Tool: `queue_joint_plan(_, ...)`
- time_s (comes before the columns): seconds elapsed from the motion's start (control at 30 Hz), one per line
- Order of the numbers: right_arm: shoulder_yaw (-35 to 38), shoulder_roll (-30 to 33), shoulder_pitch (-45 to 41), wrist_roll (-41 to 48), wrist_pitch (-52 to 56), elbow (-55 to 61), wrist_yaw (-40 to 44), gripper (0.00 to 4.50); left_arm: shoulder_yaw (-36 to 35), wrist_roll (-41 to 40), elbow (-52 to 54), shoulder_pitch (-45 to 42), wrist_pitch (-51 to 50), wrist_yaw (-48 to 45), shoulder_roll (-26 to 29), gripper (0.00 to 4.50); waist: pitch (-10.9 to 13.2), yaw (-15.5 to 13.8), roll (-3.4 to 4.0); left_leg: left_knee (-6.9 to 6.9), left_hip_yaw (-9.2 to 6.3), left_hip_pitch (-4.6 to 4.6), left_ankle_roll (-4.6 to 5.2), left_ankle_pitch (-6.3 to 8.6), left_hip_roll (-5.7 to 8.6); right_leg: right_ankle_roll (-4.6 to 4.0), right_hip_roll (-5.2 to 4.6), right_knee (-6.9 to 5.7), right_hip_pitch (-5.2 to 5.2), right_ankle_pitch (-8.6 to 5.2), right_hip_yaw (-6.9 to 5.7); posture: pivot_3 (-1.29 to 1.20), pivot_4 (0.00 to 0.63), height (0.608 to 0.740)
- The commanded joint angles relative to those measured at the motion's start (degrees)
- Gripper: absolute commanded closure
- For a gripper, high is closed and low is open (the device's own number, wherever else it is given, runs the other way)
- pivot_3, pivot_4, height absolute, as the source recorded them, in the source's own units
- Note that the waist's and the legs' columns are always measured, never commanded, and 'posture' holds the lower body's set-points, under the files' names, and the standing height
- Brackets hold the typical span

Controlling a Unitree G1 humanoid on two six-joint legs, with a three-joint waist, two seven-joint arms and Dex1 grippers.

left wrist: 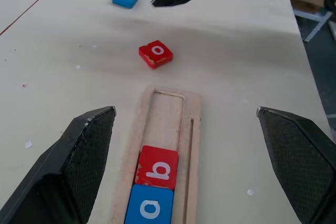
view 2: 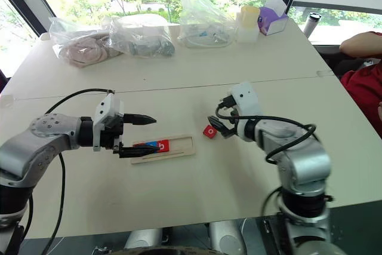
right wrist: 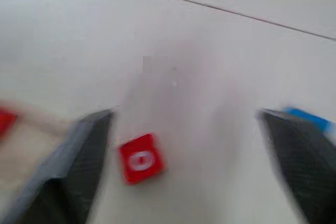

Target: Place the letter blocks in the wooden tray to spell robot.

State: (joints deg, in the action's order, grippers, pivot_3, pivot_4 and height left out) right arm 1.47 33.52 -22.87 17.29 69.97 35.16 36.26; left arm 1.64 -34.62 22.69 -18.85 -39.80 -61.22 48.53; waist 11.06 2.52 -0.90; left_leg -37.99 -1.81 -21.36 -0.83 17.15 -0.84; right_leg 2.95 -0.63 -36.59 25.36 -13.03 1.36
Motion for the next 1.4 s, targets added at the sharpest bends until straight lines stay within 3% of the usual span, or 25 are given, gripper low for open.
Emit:
queue_joint_plan(0.03,-2.86,6.51,3.13,1.83,-17.95,-5.46,13.84,0.04,-1.37,-0.48,0.62,-0.82,0.84,-1.52,1.26,0.00,0.01,0.09,-0.04,0.01,0.01,0.00,0.02,0.01,-0.01,0.02,0.02,0.04,-0.02,0.01,0.00,0.00,0.150,0.740)
queue_joint_plan(0.13,-5.40,8.42,4.17,0.47,-28.16,-12.57,18.29,0.04,-1.76,-0.92,1.45,-0.23,0.30,-2.26,2.25,0.00,0.03,0.38,-0.07,0.02,0.11,0.00,0.07,0.04,-0.04,0.16,0.05,0.13,-0.02,0.09,0.07,0.00,0.150,0.740)
queue_joint_plan(0.27,-9.36,6.05,2.45,-2.99,-38.30,-22.15,18.58,0.04,-2.84,-1.85,3.45,1.17,-0.78,-2.39,3.56,0.00,0.04,0.10,-0.09,-0.02,0.11,-0.01,0.06,0.04,-0.04,0.14,0.04,0.13,-0.02,0.10,0.08,0.00,0.150,0.740)
queue_joint_plan(0.57,-12.93,0.03,3.26,-6.66,-42.60,-28.15,13.82,0.04,-5.45,-0.91,3.40,4.86,-0.51,-0.22,4.95,0.00,0.04,-0.20,-0.09,-0.05,0.09,-0.03,0.06,0.03,-0.04,-0.07,-0.01,0.12,-0.03,0.23,0.08,0.00,0.150,0.740)
queue_joint_plan(0.7,-13.12,-0.96,4.06,-7.80,-43.56,-28.14,11.98,1.31,-5.76,-0.84,2.86,5.28,-0.09,0.14,5.13,0.00,0.04,-0.21,-0.09,-0.07,0.10,-0.03,0.05,0.03,-0.04,-0.07,-0.03,0.12,-0.04,0.23,0.08,0.00,0.150,0.740)
queue_joint_plan(0.83,-12.56,-1.24,4.05,-7.65,-42.83,-27.46,10.94,3.33,-5.63,-0.56,2.32,5.22,0.36,0.09,5.21,0.00,0.04,-0.21,-0.09,-0.07,0.09,-0.01,0.05,0.03,-0.04,-0.08,-0.01,0.11,-0.05,0.23,0.08,0.00,0.150,0.740)
queue_joint_plan(1.07,-12.51,-3.07,-1.64,-2.43,-38.85,-21.66,13.22,3.31,-5.59,-0.10,1.84,6.11,1.14,-1.62,6.76,0.00,0.05,0.10,-0.07,-0.07,0.10,-0.01,0.05,0.03,-0.04,-0.08,0.00,0.06,-0.02,0.25,0.09,0.00,0.150,0.740)
queue_joint_plan(1.23,-19.14,-3.61,-7.19,0.46,-36.80,-20.73,22.13,3.31,-5.90,0.04,4.70,11.05,2.66,-6.83,11.87,0.00,0.05,-0.04,-0.07,-0.04,0.02,0.05,0.06,0.03,-0.11,-0.08,0.07,-0.12,0.02,0.24,0.03,0.00,0.150,0.740)
queue_joint_plan(1.4,-25.69,-3.46,-10.38,-3.63,-41.44,-26.90,26.98,3.31,-5.77,1.51,7.98,12.72,3.02,-3.71,11.30,0.00,0.05,-0.64,-0.08,-0.13,0.02,-0.01,0.04,0.02,-0.07,-0.26,-0.06,-0.10,-0.01,0.14,-0.02,0.00,0.150,0.740)
